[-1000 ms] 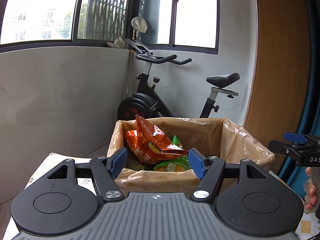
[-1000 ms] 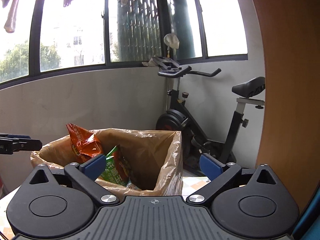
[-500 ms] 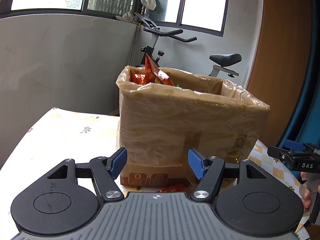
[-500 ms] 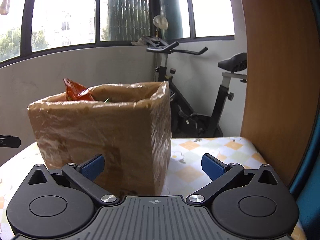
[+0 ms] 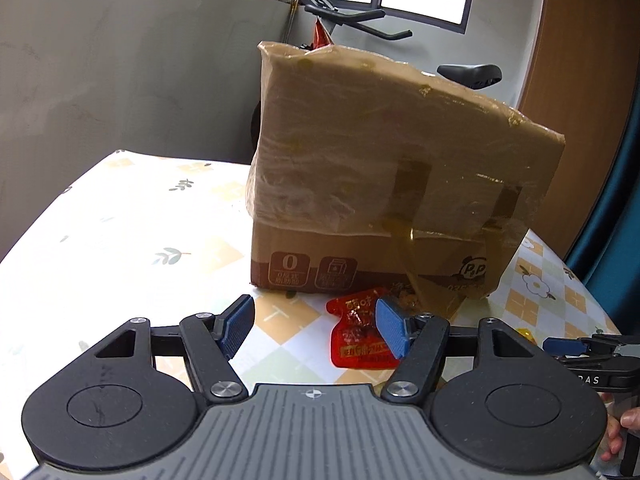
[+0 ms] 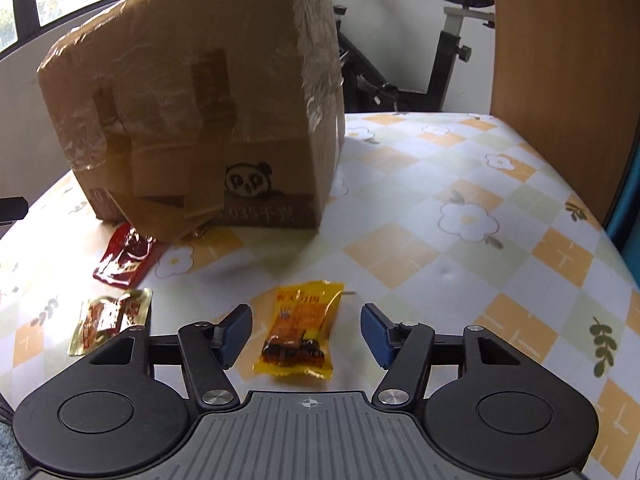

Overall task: Organize snacks
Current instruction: 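Move the left tool to a red meat packet while the right tool approaches a yellow packet, then grasp the red meat packet with the left tool while the right tool grasps the yellow packet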

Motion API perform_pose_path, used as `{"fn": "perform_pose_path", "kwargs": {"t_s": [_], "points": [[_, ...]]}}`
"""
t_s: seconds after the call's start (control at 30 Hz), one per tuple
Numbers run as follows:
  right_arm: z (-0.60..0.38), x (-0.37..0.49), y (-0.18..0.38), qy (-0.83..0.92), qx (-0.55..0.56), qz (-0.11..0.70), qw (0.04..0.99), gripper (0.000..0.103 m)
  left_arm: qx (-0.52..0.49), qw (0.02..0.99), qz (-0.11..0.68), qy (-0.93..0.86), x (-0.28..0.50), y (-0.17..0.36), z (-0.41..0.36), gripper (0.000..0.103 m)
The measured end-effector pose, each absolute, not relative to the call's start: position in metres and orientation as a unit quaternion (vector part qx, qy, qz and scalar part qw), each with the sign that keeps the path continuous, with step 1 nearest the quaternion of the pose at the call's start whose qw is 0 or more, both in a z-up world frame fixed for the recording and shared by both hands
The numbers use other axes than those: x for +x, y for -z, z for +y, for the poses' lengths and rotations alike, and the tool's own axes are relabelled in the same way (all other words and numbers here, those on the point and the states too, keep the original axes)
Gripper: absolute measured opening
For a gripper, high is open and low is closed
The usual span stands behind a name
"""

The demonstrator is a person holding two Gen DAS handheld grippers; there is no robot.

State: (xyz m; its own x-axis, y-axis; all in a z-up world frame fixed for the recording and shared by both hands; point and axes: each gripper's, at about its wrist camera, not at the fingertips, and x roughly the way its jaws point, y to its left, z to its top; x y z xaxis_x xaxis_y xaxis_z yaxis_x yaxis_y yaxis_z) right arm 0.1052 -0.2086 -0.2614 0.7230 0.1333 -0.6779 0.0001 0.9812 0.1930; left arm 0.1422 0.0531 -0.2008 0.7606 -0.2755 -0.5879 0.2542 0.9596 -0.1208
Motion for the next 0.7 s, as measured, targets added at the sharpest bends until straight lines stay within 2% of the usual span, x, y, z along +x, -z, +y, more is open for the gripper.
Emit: {"fn": "perform_pose_path", "kwargs": {"t_s": [0.07, 0.17, 0.3, 0.7], "points": [[-0.205, 0.107, 0.264, -0.035, 0.079, 0.373, 0.924, 0.051, -0.017, 0.936, 0.323, 0.139, 0.141, 0.207, 0.054, 0.069], [-0.203, 0.111, 0.265, -0.038, 0.067, 0.367, 0.927, 0.036, -0.018, 0.934, 0.330, 0.138, 0.140, 0.213, 0.056, 0.069], [-0.201, 0.118, 0.266, -0.050, 0.063, 0.359, 0.930, 0.033, -0.013, 0.929, 0.342, 0.141, 0.143, 0.222, 0.052, 0.068], [-0.185, 0.133, 0.272, -0.066, 0.033, 0.331, 0.941, 0.033, 0.013, 0.913, 0.371, 0.171, 0.168, 0.248, 0.006, 0.066]]}}
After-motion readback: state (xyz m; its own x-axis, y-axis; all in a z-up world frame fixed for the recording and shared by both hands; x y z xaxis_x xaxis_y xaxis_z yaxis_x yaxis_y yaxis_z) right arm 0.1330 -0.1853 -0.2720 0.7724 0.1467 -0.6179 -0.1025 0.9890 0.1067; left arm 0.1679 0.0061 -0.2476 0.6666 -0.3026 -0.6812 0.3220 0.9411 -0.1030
